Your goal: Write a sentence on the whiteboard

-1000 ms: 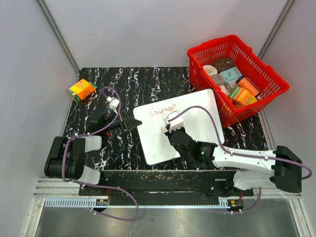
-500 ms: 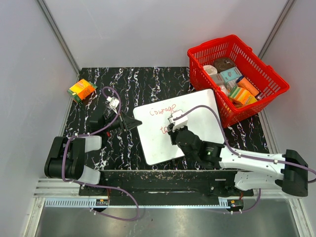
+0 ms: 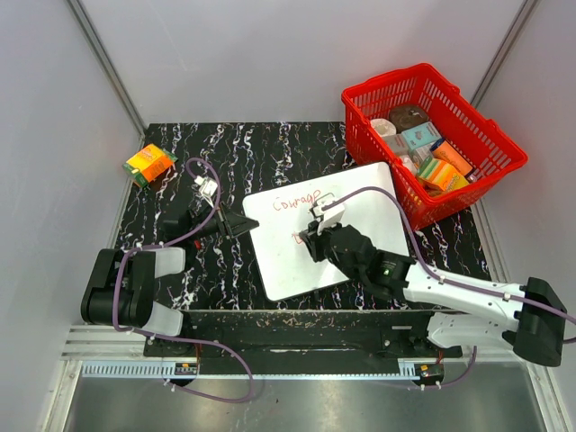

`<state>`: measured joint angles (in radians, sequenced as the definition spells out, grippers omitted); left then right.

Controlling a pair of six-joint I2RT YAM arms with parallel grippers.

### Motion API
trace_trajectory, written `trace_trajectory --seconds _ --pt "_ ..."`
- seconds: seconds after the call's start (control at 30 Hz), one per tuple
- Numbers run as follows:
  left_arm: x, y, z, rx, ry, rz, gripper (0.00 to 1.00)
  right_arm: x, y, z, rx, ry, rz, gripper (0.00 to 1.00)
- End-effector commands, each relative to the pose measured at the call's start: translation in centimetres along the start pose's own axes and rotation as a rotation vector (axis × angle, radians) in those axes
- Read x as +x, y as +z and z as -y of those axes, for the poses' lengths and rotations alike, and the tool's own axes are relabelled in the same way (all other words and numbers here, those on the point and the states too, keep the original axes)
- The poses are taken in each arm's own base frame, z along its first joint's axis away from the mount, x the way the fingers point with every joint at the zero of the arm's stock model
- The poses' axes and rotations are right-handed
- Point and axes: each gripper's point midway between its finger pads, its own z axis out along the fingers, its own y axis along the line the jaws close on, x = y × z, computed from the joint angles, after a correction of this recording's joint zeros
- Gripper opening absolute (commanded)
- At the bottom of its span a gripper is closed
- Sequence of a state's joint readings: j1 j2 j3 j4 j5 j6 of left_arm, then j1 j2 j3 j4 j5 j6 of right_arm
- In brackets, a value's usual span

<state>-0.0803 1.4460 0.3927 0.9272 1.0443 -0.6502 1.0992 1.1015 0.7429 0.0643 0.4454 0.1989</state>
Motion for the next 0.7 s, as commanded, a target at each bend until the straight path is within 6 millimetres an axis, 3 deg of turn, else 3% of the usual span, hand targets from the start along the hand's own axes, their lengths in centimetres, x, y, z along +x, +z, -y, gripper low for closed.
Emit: trace_trajectory --seconds 0.0,0.33,0.67 --pt "0.1 0.9 0.3 0.031 0.185 -0.01 0.07 -0.4 0.7 -1.8 -0.08 0.023 0.004 0.0" --pt "0.1 0.9 0.2 0.03 0.179 -0.012 0.05 0.8 1.7 -1.2 -0.026 0.014 -0.026 0.0" --pt "0.1 0.9 0.2 0.031 0.18 -0.014 0.01 -0.1 1.1 -0.7 -0.01 0.033 0.018 0.0"
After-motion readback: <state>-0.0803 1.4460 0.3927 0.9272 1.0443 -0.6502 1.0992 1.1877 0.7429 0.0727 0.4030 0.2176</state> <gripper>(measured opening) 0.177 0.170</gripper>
